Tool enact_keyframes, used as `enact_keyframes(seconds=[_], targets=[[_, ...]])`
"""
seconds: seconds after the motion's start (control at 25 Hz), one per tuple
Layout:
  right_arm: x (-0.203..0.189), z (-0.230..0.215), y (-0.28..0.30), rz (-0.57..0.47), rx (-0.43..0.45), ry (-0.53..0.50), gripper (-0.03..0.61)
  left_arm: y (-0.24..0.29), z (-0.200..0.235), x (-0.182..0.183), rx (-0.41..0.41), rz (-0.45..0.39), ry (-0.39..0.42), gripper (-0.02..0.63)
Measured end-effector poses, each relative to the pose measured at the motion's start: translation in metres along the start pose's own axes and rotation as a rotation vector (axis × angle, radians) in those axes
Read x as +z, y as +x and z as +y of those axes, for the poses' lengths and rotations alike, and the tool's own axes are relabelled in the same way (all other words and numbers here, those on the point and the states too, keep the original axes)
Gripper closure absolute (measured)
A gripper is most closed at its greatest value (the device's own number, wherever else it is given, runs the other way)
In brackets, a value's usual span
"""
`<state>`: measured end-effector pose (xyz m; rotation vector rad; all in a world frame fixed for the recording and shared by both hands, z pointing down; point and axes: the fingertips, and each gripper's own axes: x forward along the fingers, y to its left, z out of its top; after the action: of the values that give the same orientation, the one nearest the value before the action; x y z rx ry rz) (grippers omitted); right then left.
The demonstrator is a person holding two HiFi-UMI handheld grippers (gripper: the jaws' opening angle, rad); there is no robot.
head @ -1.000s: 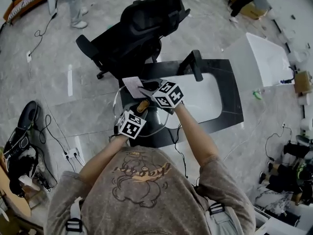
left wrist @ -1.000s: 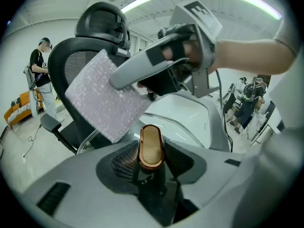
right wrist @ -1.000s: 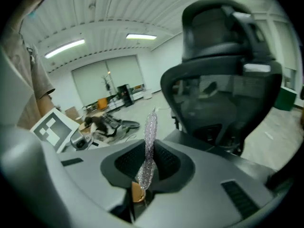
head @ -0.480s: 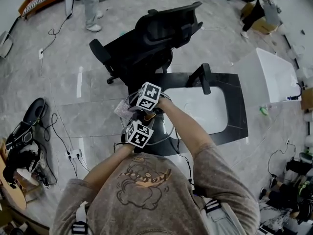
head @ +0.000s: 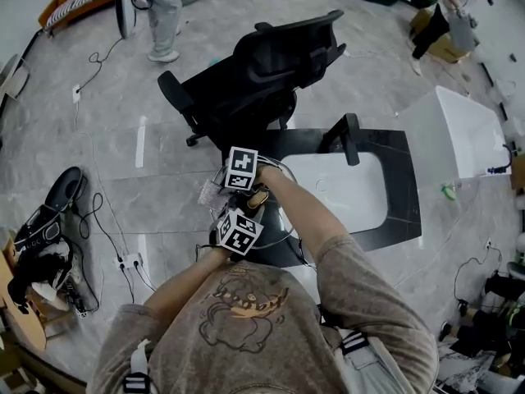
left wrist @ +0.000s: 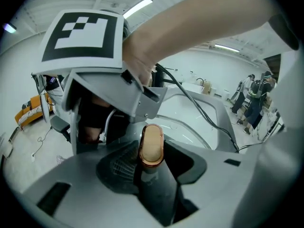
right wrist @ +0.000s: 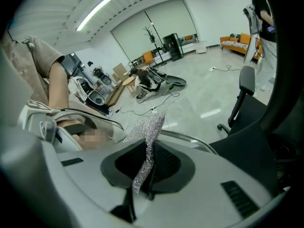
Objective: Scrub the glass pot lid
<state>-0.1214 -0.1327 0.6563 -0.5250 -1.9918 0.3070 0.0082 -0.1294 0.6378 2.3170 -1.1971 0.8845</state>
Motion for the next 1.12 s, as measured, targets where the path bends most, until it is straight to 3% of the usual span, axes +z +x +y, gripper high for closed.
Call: enact_keyframes(seconds=[0.6,1.12], targets=[[-0.003,-0.003,0.006,0.012,0.024,-0.007,0.509,0.0,0.001,0.001,-0.006,0.017,0.003,0.433],[-0.052,-0.049,-0.054,-0.094,-0.181,0.151,0.508,0.0,0.001,-0.002,-0.024,0.029,-0.007,0.432]])
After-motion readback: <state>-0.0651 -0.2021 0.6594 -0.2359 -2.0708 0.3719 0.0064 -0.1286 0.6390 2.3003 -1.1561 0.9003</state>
